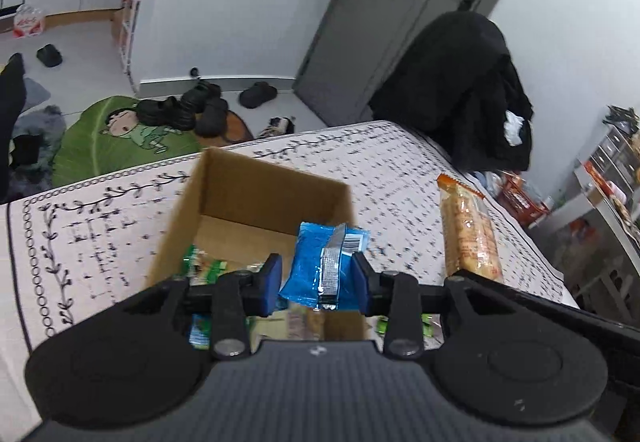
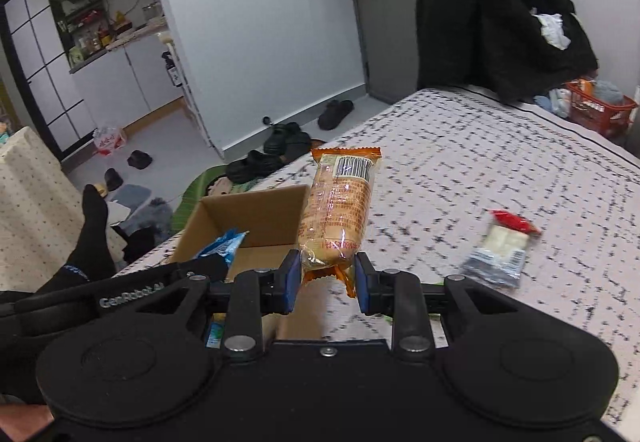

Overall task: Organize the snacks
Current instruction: 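Carry both bars over the box and open both tools to drop them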

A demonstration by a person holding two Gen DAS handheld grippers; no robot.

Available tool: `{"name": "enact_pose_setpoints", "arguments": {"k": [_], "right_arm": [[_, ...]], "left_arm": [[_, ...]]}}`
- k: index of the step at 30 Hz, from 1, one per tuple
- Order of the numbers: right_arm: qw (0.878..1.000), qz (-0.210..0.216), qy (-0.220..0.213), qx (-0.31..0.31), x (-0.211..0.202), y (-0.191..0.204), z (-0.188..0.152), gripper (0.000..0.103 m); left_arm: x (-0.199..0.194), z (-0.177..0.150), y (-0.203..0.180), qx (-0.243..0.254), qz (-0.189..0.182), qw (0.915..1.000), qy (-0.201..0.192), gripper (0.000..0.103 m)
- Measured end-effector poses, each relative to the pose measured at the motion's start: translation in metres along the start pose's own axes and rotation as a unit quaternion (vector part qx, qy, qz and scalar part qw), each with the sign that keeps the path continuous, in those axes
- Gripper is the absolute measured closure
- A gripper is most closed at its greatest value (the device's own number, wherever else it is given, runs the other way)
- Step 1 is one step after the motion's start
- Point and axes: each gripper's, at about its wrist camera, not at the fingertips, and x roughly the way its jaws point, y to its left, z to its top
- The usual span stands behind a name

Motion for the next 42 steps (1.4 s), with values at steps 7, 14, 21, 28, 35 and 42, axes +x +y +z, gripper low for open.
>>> {"name": "enact_pose_setpoints", "arguments": {"k": [7,14,21,28,35,42], "right_arm": [[1.0,0.02,0.01,-0.009,0.014,0.021,0.001,0.075],[0.999,0.035,0.025,-0.011,0.032,0.032,-0.001,0.075],[0.998,0.047,0.034,-0.006,0.043,0.038,-0.001,0.075],[0.997,0.06,0.042,0.002,0.046,0.037,0.0,0.07],[0.998,0.048,0.032,0.015,0.033,0.022,-0.001,0.05],[0.999,0.018,0.032,0.029,0.018,-0.011,-0.008,0.039]], "left_arm": [[0.007,0.003,0.024,-0.024,0.016,0.9995,0.009,0.075],[0.015,0.003,0.038,-0.033,0.025,0.999,0.015,0.075],[0.018,0.007,0.049,-0.046,0.037,0.9983,0.001,0.073],[0.019,0.01,0.054,-0.053,0.045,0.9976,0.0,0.058],[0.015,0.011,0.051,-0.052,0.054,0.9971,-0.003,0.032],[0.016,0.008,0.037,-0.031,0.067,0.9973,0.005,0.019]]}}
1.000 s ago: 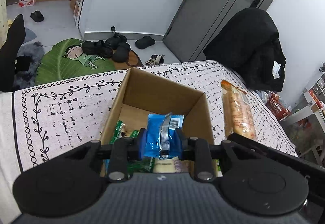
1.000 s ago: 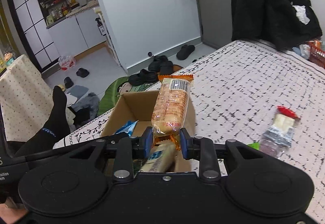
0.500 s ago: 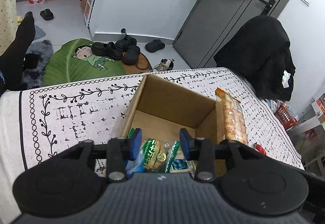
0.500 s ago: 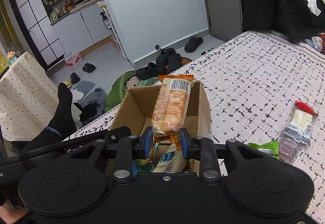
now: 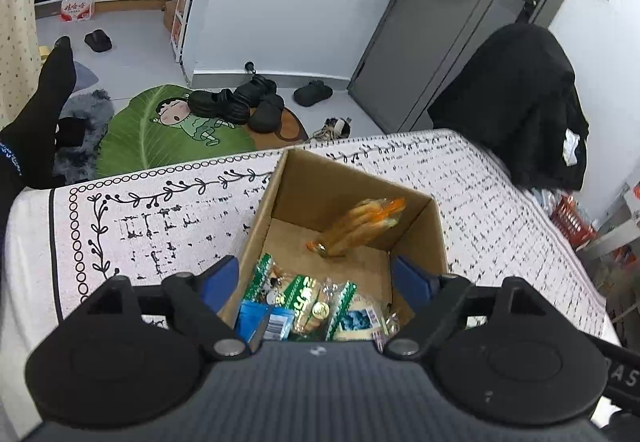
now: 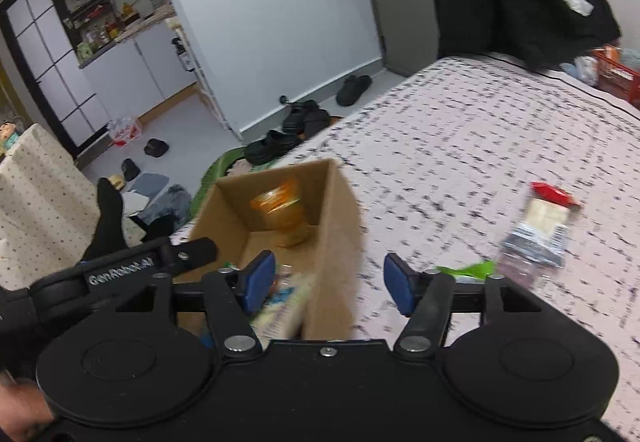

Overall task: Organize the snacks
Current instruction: 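Carry both bars over the box and open both tools to drop them, then withdraw both tools from the box toward the remaining snacks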

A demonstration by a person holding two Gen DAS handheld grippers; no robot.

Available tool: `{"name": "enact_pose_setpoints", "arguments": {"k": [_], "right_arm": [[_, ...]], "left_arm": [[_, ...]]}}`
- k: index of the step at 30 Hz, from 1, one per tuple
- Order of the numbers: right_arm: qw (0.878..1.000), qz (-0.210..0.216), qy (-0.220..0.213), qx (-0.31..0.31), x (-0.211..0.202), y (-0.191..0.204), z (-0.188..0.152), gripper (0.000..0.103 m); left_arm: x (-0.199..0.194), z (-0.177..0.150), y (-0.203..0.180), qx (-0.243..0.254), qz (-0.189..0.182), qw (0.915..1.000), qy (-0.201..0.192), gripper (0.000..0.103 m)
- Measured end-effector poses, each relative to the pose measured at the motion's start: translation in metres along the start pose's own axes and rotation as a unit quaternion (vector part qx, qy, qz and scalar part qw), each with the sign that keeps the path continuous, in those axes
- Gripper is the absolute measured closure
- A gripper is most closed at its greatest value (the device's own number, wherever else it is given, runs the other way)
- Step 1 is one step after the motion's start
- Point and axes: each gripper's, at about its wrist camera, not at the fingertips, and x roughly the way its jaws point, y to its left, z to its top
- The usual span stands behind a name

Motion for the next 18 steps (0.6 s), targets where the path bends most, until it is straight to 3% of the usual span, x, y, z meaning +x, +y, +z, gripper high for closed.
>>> {"name": "enact_pose_setpoints", "arguments": {"k": [7,11,18], "right_arm": [[1.0,-0.025,-0.006,0.017,-0.017,-0.035,-0.009,0.027],[0.999,-0.034,-0.008,0.024,-0.026,-0.053,-0.013,0.018],[0.998,-0.044,-0.012,0.047,-0.038,-0.087,-0.024,0.017]], "left_arm": [[-0.001,-0.007,-0.019,0.026,0.003,0.9996,0.014,0.012],[-0.005,-0.012,-0.034,0.043,-0.011,0.9989,0.013,0.0],[-0.013,-0.019,-0.065,0.071,-0.036,0.9967,0.012,0.0]]}}
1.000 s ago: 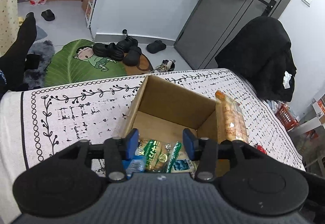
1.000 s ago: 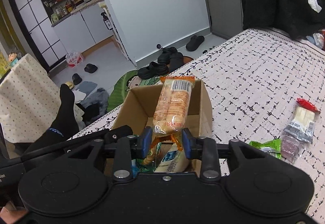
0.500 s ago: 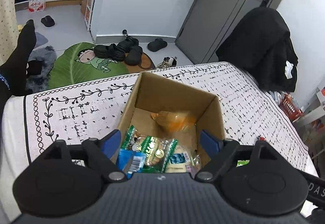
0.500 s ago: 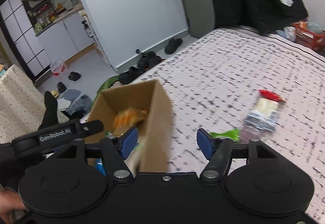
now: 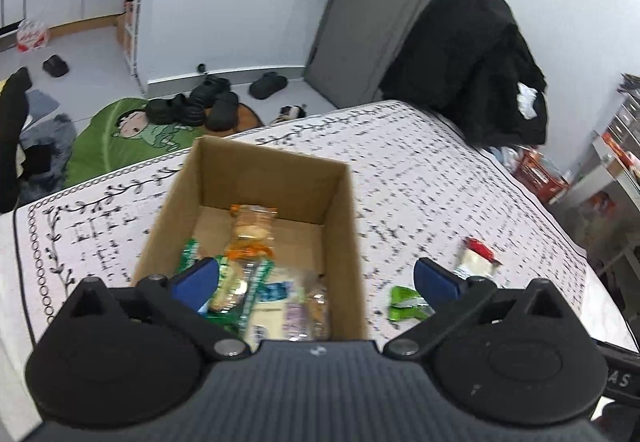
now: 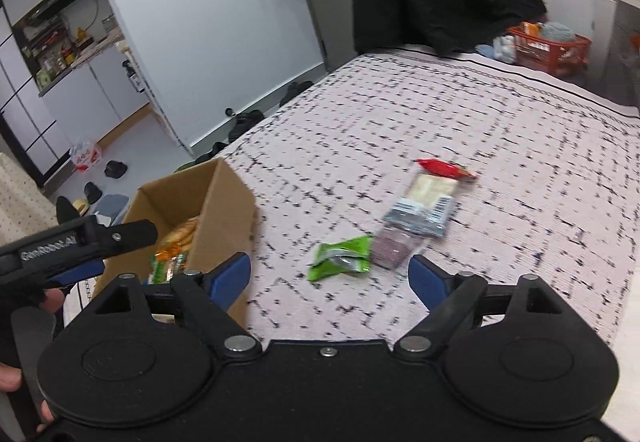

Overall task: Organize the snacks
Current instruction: 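Withdraw both tools from the box toward the remaining snacks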

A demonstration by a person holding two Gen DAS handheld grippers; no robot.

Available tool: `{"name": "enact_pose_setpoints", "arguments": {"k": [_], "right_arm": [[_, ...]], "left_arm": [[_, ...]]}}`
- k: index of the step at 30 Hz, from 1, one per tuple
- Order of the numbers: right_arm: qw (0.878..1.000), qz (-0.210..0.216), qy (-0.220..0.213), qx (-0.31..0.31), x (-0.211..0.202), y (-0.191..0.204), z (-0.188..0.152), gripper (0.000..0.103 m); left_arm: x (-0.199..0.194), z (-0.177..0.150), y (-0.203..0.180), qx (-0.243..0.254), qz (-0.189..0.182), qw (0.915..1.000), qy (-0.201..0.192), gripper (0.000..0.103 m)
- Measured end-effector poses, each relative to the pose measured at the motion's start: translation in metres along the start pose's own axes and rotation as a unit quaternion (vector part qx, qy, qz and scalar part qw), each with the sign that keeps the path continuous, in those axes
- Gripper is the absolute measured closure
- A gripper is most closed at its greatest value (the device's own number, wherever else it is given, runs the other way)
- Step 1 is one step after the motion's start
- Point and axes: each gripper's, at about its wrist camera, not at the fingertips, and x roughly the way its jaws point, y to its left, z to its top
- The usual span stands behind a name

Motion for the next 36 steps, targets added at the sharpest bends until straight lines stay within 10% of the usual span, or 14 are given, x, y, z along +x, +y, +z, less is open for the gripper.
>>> {"name": "enact_pose_setpoints", "arguments": {"k": [22,36], "right_arm": [[0.992,0.021,-0.017,0.125,0.025,-0.089,-0.021,0.018],[0.978,0.077,0.024,0.191,0.062,-0.114,-0.025,0.038]], "left_arm": [[0.003,-0.022,-0.089,0.068,-0.013,0.9976,0.01,0.0],[0.048,-0.029,-0.108,0.042,-0.024,0.9979,0.042,0.015]]}}
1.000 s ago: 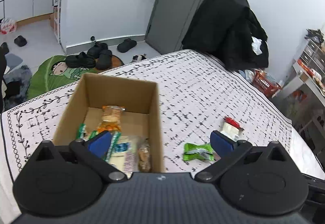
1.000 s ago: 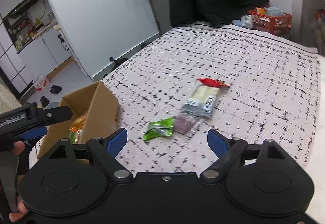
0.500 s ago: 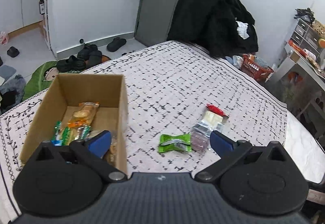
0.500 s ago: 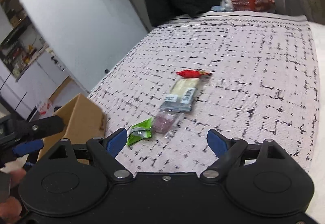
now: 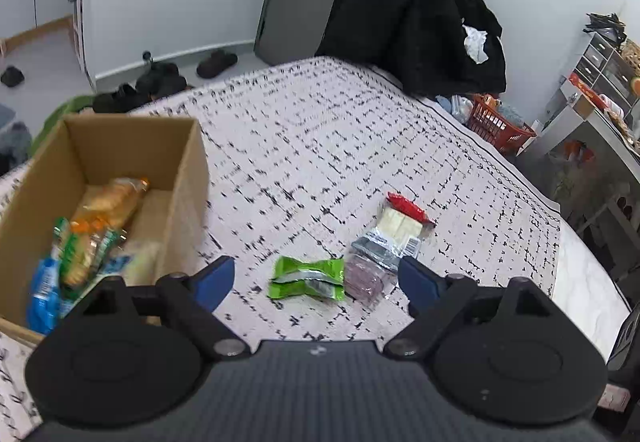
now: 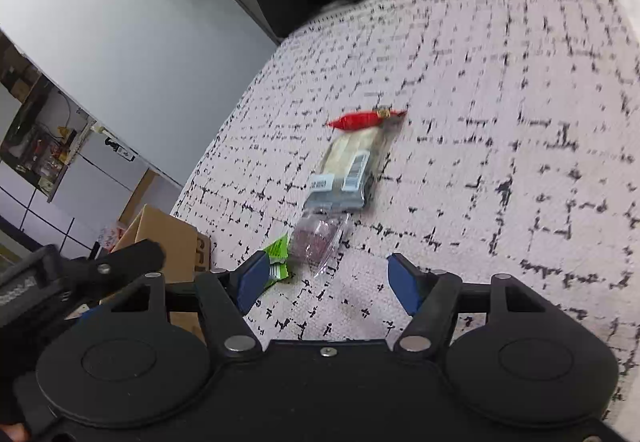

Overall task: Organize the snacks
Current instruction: 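Withdraw both tools from the box toward the remaining snacks, then grasp the green candy pack with left tool while right tool grasps clear purple pack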

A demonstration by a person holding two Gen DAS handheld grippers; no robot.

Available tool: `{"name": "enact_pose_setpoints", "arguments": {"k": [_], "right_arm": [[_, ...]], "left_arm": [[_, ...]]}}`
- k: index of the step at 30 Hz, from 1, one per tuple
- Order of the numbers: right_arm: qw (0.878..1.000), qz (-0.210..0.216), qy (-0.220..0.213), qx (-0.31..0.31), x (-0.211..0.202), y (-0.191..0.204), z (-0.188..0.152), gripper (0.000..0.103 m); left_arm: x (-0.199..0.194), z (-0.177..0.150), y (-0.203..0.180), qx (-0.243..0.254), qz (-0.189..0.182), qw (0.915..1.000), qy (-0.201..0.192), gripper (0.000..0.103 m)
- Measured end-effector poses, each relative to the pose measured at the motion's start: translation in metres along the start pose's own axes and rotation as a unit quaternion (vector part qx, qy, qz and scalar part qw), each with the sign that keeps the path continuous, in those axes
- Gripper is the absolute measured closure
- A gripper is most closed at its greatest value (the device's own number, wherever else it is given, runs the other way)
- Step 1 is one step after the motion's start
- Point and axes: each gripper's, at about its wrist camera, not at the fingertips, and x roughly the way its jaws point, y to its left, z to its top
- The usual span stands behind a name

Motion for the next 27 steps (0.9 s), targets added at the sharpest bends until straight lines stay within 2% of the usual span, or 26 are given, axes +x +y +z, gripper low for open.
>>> {"name": "enact_pose_setpoints", "arguments": {"k": [5,7,8,10,18,24,27], "right_arm": [[1.0,0.009,0.019,0.01,0.014,-0.005,0.003,0.045],[1.0,0.006,0.021,0.013,0.02,-0.007,0.006,0.046],[1.0,0.005,0.023,0.016,0.023,-0.009,0.007,0.046],[0.999,0.006,0.026,0.023,0.028,-0.012,0.01,0.049],[0.998,0.017,0.03,0.047,0.04,-0.023,0.019,0.057],[0.997,0.031,0.036,0.052,0.048,-0.025,0.025,0.057],[0.997,0.039,0.04,0.056,0.052,-0.025,0.026,0.057]], "left_arm": [[0.028,-0.004,0.003,-0.015,0.01,0.9996,0.021,0.018],[0.033,-0.005,-0.002,0.002,0.021,0.9997,0.011,0.018],[0.037,-0.005,-0.003,0.003,0.015,0.9998,0.013,0.018],[0.047,-0.004,-0.002,-0.016,0.007,0.9994,0.03,0.018],[0.076,-0.01,0.005,-0.031,0.024,0.998,0.05,0.019],[0.092,-0.014,0.011,-0.039,0.028,0.9972,0.058,0.024],[0.098,-0.015,0.012,-0.04,0.027,0.9968,0.064,0.036]]}}
